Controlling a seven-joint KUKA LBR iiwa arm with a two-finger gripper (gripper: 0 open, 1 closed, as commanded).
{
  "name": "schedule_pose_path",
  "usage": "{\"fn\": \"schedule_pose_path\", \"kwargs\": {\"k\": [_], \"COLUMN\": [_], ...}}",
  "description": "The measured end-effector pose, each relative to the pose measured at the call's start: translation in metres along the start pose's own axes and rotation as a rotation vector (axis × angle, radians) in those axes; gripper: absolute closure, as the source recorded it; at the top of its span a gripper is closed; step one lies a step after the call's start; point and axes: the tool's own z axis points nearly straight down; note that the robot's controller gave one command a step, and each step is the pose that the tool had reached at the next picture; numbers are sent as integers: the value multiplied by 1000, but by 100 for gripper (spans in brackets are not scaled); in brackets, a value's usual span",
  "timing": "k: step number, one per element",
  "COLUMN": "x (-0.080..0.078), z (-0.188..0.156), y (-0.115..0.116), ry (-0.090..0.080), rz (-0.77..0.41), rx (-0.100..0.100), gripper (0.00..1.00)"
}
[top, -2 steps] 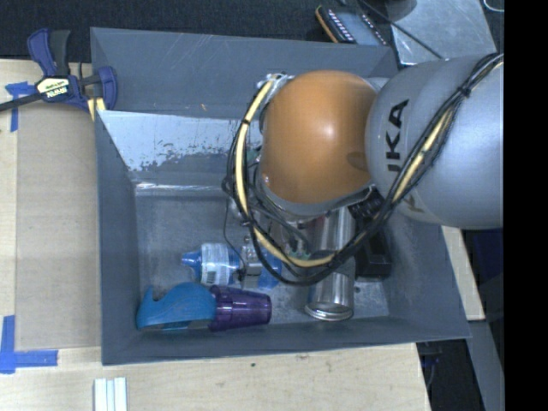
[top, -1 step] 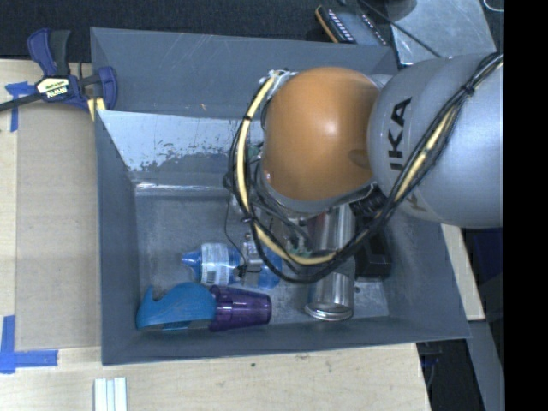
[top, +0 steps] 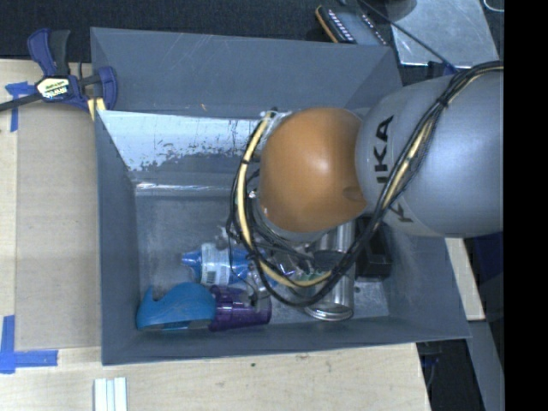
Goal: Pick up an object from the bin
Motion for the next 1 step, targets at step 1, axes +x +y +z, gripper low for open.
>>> {"fn": "schedule_pose_path", "kwargs": {"k": [1], "x": [-55], "z": [9], "y": [19], "ry": [-11], "rz": [240], "rx": [-1], "gripper": [0]}}
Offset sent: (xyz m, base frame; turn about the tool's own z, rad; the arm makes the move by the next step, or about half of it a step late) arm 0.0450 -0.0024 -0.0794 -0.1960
